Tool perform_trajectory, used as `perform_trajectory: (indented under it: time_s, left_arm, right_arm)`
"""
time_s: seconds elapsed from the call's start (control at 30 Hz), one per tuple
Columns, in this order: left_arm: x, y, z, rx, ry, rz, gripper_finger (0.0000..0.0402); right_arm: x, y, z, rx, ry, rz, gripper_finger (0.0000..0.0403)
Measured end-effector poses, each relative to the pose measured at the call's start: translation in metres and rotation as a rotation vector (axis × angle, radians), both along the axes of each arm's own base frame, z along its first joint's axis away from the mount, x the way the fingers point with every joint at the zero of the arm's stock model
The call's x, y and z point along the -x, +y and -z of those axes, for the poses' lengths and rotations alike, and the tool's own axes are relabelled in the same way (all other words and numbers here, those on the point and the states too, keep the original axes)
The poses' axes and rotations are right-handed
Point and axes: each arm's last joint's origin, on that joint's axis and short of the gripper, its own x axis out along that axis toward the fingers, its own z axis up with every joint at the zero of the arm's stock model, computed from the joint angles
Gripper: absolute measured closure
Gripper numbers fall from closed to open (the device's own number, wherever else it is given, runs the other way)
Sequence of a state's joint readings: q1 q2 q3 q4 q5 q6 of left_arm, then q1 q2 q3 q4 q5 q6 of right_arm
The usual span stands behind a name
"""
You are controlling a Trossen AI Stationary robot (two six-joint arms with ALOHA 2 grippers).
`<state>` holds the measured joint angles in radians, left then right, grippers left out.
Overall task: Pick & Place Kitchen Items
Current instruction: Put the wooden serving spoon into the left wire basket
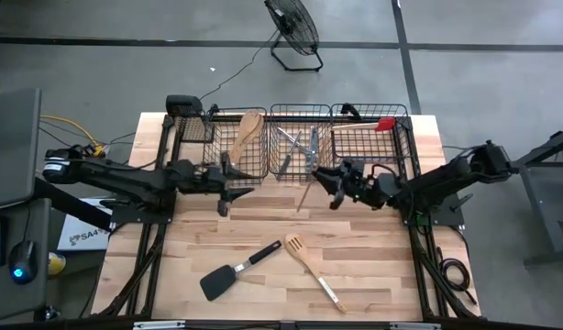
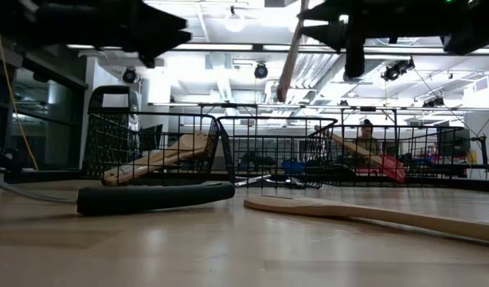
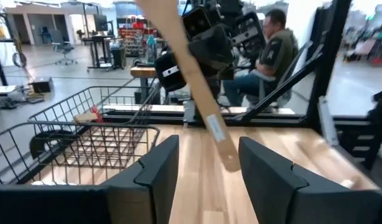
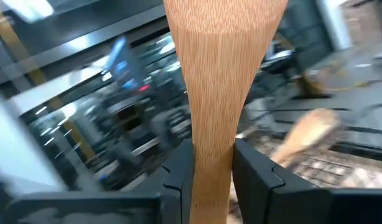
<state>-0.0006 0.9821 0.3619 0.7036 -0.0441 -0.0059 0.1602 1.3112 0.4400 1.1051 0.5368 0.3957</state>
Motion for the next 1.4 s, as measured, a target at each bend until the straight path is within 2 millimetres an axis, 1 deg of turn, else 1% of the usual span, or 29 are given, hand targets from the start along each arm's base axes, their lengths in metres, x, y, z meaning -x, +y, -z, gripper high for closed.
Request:
perform_trajectory:
  time_s: [0.17,0.33,0.53,0.63,0.77,0.93,1.23,1.33,1.4]
  left_arm:
    - [-0.029,0.001,-0.009,-0.051,0.034,-0.030,0.0235]
    - [-0.060,0.002,-0.013,-0.104,0.086,-0.059,0.0235]
    - [-0.095,0.003,-0.013,-0.164,0.178,-0.111,0.0235]
    - [-0.108,0.004,-0.016,-0.168,0.193,-0.124,0.0235]
    - [-0.121,0.005,-0.018,-0.174,0.232,-0.180,0.0235]
    - [-0.129,0.005,-0.023,-0.187,0.245,-0.182,0.0235]
    - [-0.130,0.007,-0.026,-0.163,0.248,-0.229,0.0235]
    - [-0.129,0.007,-0.023,-0.146,0.273,-0.253,0.0235]
    - [-0.129,0.008,-0.020,-0.121,0.302,-0.284,0.0235]
  right_arm:
    - [-0.002,-0.004,0.007,-0.090,-0.015,0.185,0.0324]
    - [0.000,-0.007,0.006,-0.143,-0.052,0.279,0.0324]
    - [-0.002,-0.006,-0.004,-0.156,-0.087,0.339,0.0324]
    - [-0.009,-0.003,-0.011,-0.128,-0.080,0.358,0.0324]
    - [-0.021,0.003,-0.017,-0.091,-0.050,0.395,0.0324]
    - [-0.036,0.007,-0.018,-0.046,0.002,0.451,0.0324]
    - [-0.065,0.014,-0.021,0.002,0.030,0.456,0.0324]
    - [-0.070,0.019,-0.024,0.028,0.048,0.467,0.0324]
    - [-0.071,0.023,-0.026,0.046,0.072,0.493,0.0324]
